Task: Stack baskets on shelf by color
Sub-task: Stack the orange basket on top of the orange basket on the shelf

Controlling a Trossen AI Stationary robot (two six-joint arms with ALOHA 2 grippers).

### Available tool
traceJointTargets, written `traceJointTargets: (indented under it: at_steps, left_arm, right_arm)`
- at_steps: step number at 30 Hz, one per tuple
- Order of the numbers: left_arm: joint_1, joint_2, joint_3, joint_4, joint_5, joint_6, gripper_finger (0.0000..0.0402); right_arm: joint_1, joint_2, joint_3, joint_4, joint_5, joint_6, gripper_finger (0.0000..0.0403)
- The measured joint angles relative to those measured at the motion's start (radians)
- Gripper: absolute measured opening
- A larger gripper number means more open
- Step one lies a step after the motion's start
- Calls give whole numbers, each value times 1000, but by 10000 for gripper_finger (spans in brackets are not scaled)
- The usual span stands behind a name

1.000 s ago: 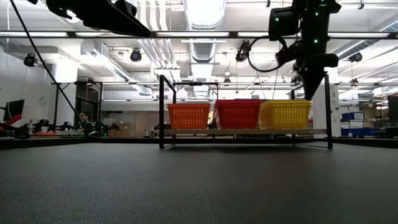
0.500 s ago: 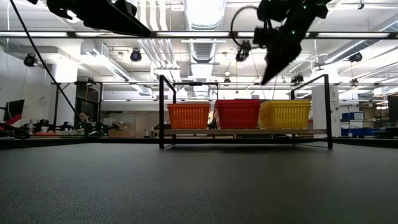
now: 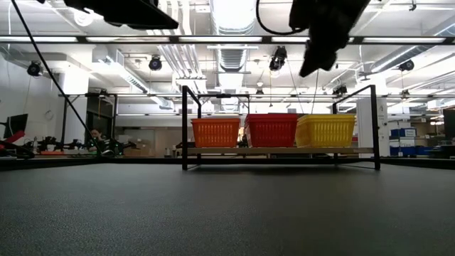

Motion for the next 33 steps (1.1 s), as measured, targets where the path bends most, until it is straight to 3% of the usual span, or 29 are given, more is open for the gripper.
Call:
traceJointTargets:
  at_steps: [9, 17, 24, 28, 33]
  left_arm:
    - [0, 0, 0, 16, 0, 64, 160]
    - [0, 0, 0, 16, -1, 106, 160]
    - [0, 0, 0, 15, -3, 153, 160]
    - [0, 0, 0, 14, -4, 185, 160]
    - [0, 0, 0, 12, -5, 227, 160]
  right_arm:
    - [225, 0, 0, -63, -10, 417, 8]
    - [387, 0, 2, -226, -62, 926, 8]
    - [556, 34, 2, -260, -67, 1293, 8]
    - [622, 113, 36, -301, -130, 1431, 8]
    - [676, 245, 172, -441, -168, 1499, 9]
